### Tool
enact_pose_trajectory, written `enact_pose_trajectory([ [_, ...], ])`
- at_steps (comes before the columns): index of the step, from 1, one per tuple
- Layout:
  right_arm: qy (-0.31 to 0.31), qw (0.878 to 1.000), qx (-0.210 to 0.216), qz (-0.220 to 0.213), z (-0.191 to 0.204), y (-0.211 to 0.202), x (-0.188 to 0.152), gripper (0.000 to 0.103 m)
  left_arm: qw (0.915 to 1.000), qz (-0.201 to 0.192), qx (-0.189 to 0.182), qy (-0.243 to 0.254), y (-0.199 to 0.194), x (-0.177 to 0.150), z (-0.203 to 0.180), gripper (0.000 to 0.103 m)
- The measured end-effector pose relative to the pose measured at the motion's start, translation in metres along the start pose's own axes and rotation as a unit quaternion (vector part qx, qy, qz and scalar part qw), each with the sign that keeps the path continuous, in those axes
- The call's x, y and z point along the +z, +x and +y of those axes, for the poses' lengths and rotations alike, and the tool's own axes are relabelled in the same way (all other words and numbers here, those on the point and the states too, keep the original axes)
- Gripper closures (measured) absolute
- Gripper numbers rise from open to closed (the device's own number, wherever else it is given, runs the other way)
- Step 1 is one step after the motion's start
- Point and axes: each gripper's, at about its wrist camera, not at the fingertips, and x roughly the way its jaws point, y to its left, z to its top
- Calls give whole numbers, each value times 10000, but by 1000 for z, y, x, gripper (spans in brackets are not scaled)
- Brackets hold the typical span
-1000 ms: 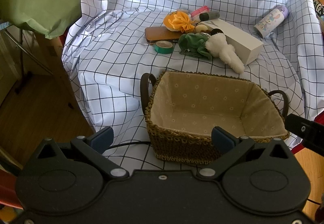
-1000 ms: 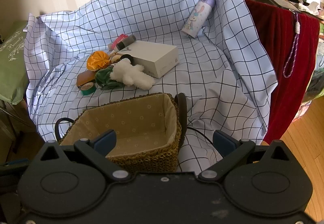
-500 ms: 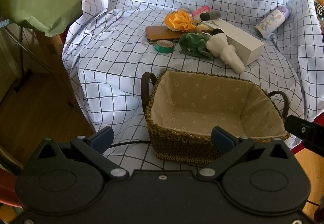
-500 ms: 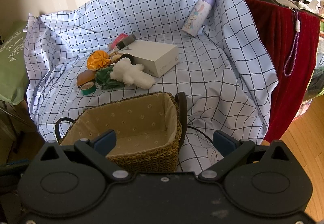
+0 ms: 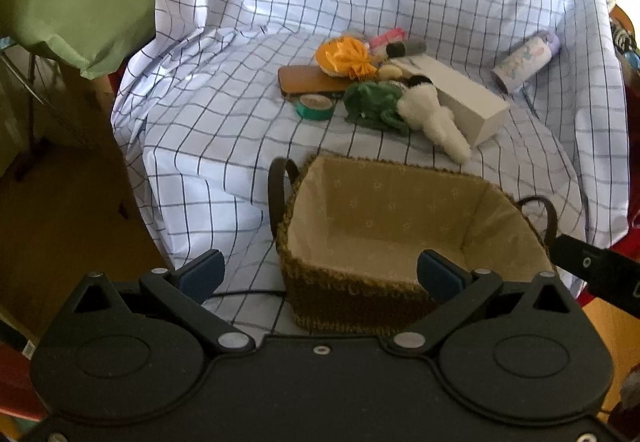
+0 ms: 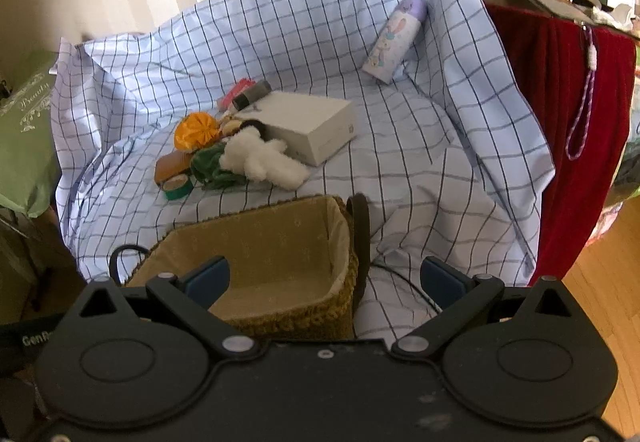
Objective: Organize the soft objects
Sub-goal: 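Reach the left tool to the green tape roll while the right tool grasps the white plush bunny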
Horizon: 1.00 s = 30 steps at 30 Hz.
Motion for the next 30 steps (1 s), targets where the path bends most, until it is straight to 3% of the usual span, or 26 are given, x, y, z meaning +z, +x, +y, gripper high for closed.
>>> enact_pose_trajectory([
  [6,67,9995,193,-226,-1,5,16,1,9998,-175,-23,-9,3,17,8,4],
  [12,-275,9984,280,-415,11,18,38,1,9998,-160,-34,80,17,37,14,4],
  [18,-725,9956,529,-257,32,49,61,1,9999,-11,-31,137,41,57,18,4],
  [30,-1653,9838,604,337,70,136,84,23,9997,144,59,175,84,89,24,4],
])
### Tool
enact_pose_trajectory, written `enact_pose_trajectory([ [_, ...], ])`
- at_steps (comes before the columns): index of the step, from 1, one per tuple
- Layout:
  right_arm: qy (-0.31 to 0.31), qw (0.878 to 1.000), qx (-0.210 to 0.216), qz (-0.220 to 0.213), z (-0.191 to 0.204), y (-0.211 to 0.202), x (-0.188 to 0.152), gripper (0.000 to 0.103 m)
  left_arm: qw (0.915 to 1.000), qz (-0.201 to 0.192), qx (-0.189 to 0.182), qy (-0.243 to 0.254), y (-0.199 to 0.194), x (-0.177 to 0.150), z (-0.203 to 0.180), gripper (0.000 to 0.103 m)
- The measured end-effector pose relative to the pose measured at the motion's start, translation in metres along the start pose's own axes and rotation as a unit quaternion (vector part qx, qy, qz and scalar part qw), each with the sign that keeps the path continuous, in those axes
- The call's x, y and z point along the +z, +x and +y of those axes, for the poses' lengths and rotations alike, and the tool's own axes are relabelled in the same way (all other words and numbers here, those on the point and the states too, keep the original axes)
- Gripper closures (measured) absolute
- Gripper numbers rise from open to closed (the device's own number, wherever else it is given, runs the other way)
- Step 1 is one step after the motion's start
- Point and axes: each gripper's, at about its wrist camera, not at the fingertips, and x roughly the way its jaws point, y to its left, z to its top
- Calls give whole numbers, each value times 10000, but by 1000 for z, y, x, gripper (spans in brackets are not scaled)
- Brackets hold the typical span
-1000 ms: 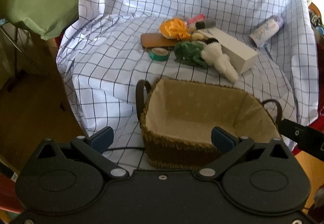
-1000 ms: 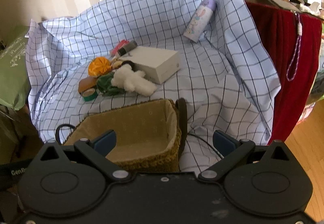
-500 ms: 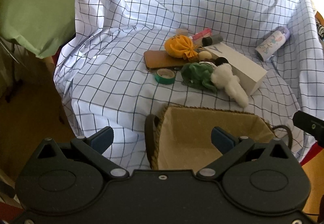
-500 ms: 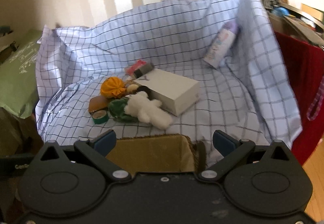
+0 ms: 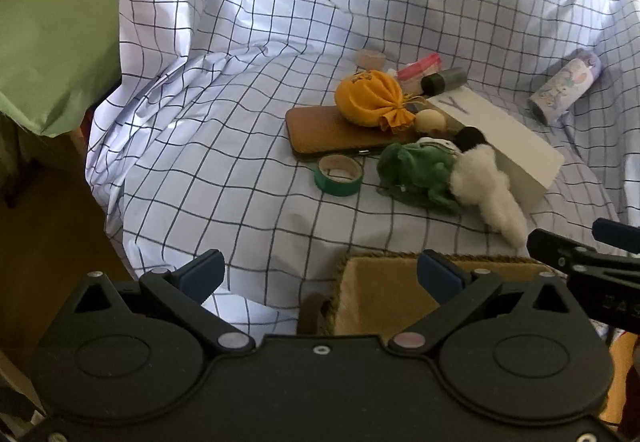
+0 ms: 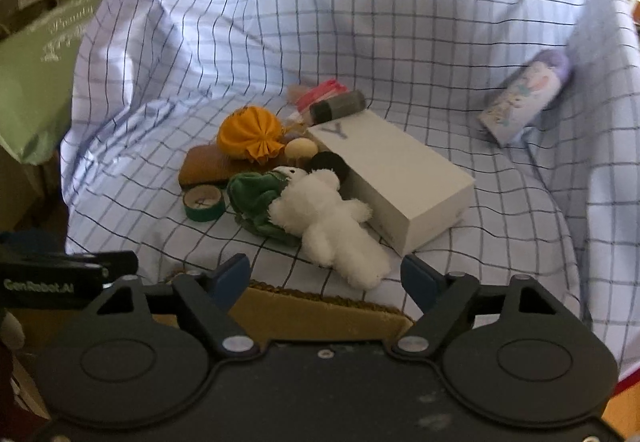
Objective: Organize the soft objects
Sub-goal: 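Reach the left tool to the green tape roll while the right tool grasps the white plush bunny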
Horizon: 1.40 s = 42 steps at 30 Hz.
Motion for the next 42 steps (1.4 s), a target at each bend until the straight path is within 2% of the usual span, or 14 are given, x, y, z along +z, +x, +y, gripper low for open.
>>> enact_pose_trajectory([
  [15,-729,9957,-38,571,9,82,29,27,9994,315,23,160,45,26,9,4],
  [21,-818,9932,6,827,13,107,29,42,9990,399,24,206,59,33,10,4],
  [24,-857,9931,-117,798,12,109,29,64,9988,405,40,263,64,37,9,4],
  [27,-786,9942,-95,729,6,103,29,71,9986,396,69,334,70,40,7,4],
  [39,-110,9986,123,504,-11,72,29,78,9978,487,-8,447,98,51,-9,4],
  [42,-72,9987,155,487,-12,68,27,78,9976,468,16,513,105,54,-13,9],
])
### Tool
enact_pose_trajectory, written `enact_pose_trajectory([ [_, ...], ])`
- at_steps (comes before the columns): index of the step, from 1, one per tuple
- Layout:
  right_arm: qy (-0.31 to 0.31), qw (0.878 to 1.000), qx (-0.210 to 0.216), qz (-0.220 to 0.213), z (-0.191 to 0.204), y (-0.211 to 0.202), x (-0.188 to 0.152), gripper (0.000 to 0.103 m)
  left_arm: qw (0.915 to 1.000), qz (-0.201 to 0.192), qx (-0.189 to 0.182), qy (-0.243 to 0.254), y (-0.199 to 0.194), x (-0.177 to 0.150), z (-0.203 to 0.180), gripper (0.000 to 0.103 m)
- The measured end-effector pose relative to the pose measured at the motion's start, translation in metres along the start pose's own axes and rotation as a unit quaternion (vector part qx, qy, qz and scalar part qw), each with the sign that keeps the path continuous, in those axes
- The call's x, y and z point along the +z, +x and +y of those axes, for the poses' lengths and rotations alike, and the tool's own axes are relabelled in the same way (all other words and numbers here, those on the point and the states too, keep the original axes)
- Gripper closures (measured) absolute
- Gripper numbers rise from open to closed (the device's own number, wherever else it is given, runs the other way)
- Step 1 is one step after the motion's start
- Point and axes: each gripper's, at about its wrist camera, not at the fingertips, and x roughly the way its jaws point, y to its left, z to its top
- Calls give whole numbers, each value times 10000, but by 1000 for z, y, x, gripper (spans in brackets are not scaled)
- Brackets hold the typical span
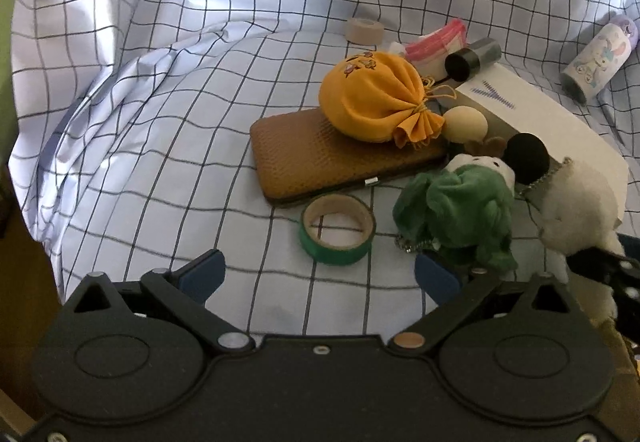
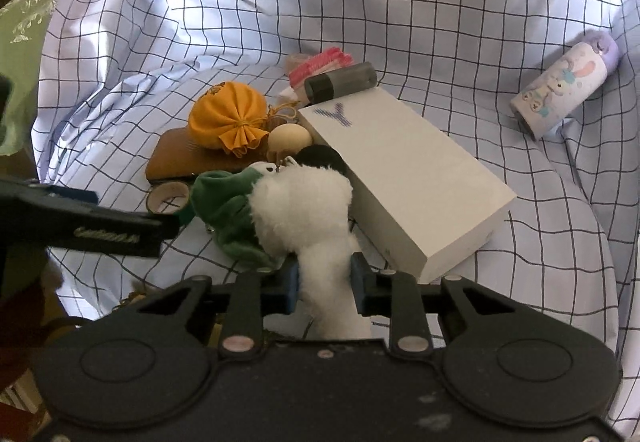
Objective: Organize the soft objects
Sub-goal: 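Reach the left tool to the green tape roll while the right tool grasps the white plush bunny, then close the left gripper on the green tape roll and lift it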
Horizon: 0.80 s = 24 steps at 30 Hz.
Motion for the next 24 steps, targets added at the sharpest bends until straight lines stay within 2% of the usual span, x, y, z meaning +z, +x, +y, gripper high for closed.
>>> enact_pose_trajectory([
  [6,59,10000,-4,29,-2,3,-2,78,9999,106,-7,-29,16,8,-2,23],
  [11,-14,9998,-109,149,1,14,-1,74,9997,206,-95,-53,23,10,-2,23],
  [16,-31,9996,-112,260,5,27,2,58,9991,407,-148,34,30,12,-3,23],
  [24,-328,9990,-112,282,12,41,8,48,9987,454,-190,115,38,16,-2,23],
])
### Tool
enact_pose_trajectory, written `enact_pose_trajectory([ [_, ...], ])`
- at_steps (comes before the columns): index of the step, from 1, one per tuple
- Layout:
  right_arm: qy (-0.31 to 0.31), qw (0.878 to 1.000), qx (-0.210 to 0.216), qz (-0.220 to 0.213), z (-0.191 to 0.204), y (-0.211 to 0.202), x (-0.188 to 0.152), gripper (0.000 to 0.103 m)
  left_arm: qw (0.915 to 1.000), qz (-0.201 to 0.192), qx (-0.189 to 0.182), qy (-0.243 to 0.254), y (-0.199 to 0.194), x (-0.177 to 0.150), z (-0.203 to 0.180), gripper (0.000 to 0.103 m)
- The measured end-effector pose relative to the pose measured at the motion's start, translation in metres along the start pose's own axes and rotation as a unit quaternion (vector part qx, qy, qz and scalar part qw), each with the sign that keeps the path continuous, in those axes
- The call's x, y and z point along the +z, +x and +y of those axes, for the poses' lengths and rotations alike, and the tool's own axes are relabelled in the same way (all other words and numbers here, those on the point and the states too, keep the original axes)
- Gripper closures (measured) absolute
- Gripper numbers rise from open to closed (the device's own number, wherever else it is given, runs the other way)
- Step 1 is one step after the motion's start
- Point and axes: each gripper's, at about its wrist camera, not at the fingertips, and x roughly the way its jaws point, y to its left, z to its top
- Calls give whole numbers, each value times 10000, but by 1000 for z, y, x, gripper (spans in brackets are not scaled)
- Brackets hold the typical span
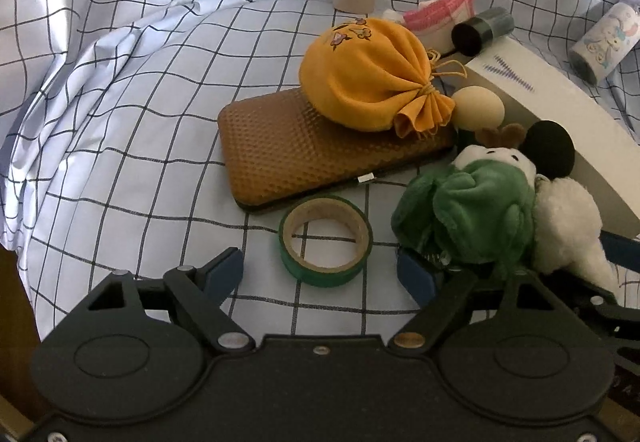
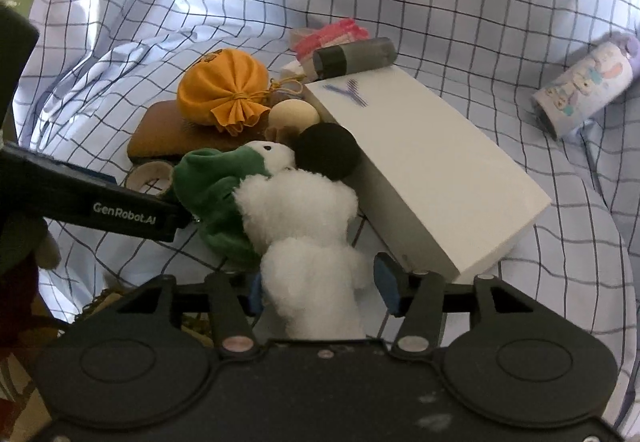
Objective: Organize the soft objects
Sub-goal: 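Close the left gripper on the green tape roll and lift it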
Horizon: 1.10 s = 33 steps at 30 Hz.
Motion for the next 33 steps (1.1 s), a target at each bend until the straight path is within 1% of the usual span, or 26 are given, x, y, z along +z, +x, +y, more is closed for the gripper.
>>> enact_pose_trajectory([
  [3,-169,9998,6,-51,3,3,2,44,10000,-28,-19,49,2,1,0,24],
  [4,-223,9997,6,-69,5,4,3,42,10000,-48,-24,69,2,1,0,31],
  [5,-258,9996,13,-88,5,5,4,41,9999,-66,2,111,2,0,-1,33],
  [7,-313,9994,46,-121,7,6,5,41,9996,-138,64,217,1,1,-1,43],
  [10,-385,9990,120,-176,9,6,8,36,9995,-207,36,232,0,1,1,52],
  [14,-387,9984,269,-303,7,1,8,33,9996,-223,-12,142,-1,1,6,55],
  [17,-336,9987,258,-295,5,4,11,33,9996,-241,-30,119,-1,0,7,55],
  [20,-237,9990,299,-242,3,10,13,37,9997,-236,-56,92,-2,0,8,55],
  [21,-214,9988,381,-216,2,11,13,45,9997,-232,-71,80,-3,0,8,55],
  [22,-205,9985,478,-175,2,12,13,55,9997,-232,-87,66,-3,-1,8,55],
  [23,-199,9982,551,-123,2,13,13,56,9997,-232,-105,51,-5,-2,9,55],
  [25,-182,9984,519,-153,4,10,12,60,9997,-223,-124,9,-7,-3,10,55],
  [29,-120,9982,491,-323,4,-9,7,60,9994,-304,-138,-55,-20,-9,12,55],
  [33,37,9977,432,-513,1,-36,3,60,9987,-456,-193,-126,-42,-17,11,55],
])
